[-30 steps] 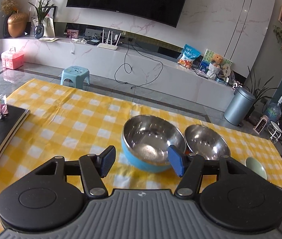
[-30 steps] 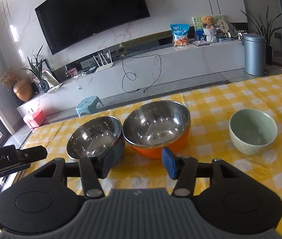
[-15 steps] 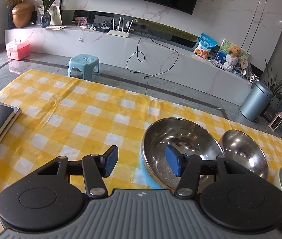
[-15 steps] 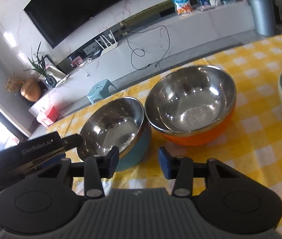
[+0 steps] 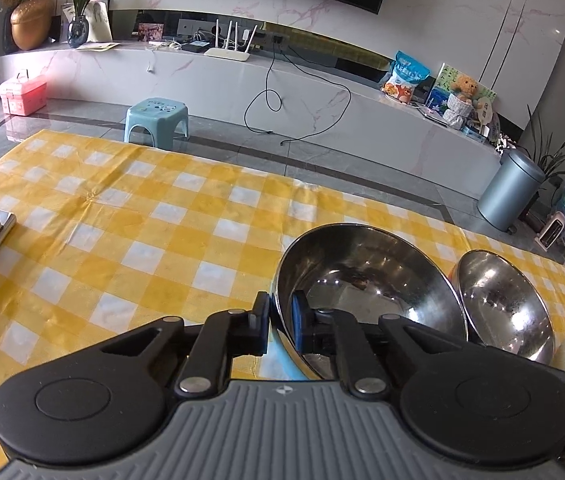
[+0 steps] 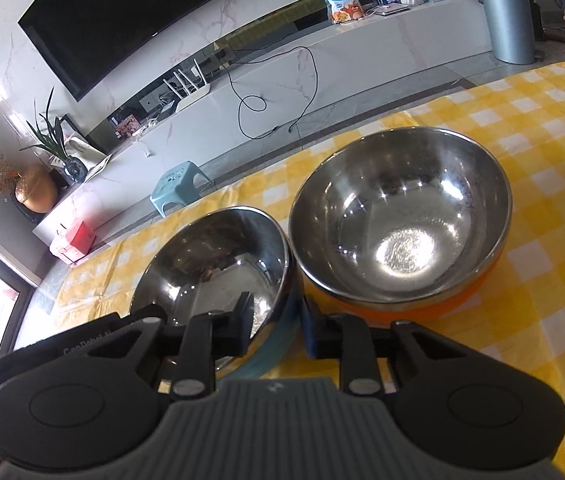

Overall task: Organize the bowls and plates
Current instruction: 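Lift the blue bowl and carry it over the stacked plates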

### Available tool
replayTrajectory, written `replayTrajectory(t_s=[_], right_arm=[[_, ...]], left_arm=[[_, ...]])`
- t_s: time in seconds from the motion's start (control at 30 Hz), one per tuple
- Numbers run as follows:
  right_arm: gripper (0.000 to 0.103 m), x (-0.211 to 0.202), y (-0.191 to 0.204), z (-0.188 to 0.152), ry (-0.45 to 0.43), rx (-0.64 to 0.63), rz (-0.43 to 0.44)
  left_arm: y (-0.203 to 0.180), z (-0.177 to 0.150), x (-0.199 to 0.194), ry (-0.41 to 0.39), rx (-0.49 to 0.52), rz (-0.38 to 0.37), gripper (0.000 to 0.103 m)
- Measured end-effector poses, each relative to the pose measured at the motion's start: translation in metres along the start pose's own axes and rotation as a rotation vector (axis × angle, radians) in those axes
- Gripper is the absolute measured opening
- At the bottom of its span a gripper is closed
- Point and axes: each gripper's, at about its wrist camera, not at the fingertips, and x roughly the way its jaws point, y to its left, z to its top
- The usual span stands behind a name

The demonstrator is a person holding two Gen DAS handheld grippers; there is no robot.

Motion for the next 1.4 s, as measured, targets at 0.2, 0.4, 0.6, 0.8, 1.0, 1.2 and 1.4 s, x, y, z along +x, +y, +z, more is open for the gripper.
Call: replayTrajectory(t_s=[0.2,0.4,0.6,0.8,1.0,1.2,1.4], right_arm=[[0.018,-0.010,0.003,-0.001,-0.012,-0.024,-0.011],[0.016,-0.039,0.004,-0.006,-0.021,-0.032,0.035],[0.014,-0.086,-0.001,-0.018,-0.029,-0.040,0.077],[0.011,-0.132,-0.024,-0.035,-0.009,-0.038,0.080],[0.010,-0.177,-0.064,-0.053,-0.008,-0.013,0.047],[0.009,-0.214,-0.106,-0.066,-0.024,0.009,-0.012],[0.008,-0.237,-0.138,-0.079,-0.034,0.038,-0.075]], left_arm=[[-0.001,-0.001,-0.017,-0.021,0.012,0.002,0.011],[-0.004,-0.008,-0.056,-0.041,0.010,0.022,0.011],[-0.012,-0.022,-0.105,-0.053,0.009,0.008,0.012],[-0.031,-0.051,-0.142,-0.052,0.009,-0.025,0.014],[-0.056,-0.083,-0.160,-0.015,0.021,-0.091,0.015],[-0.082,-0.116,-0.164,0.043,0.040,-0.161,0.016],[-0.104,-0.148,-0.162,0.104,0.074,-0.203,0.017]])
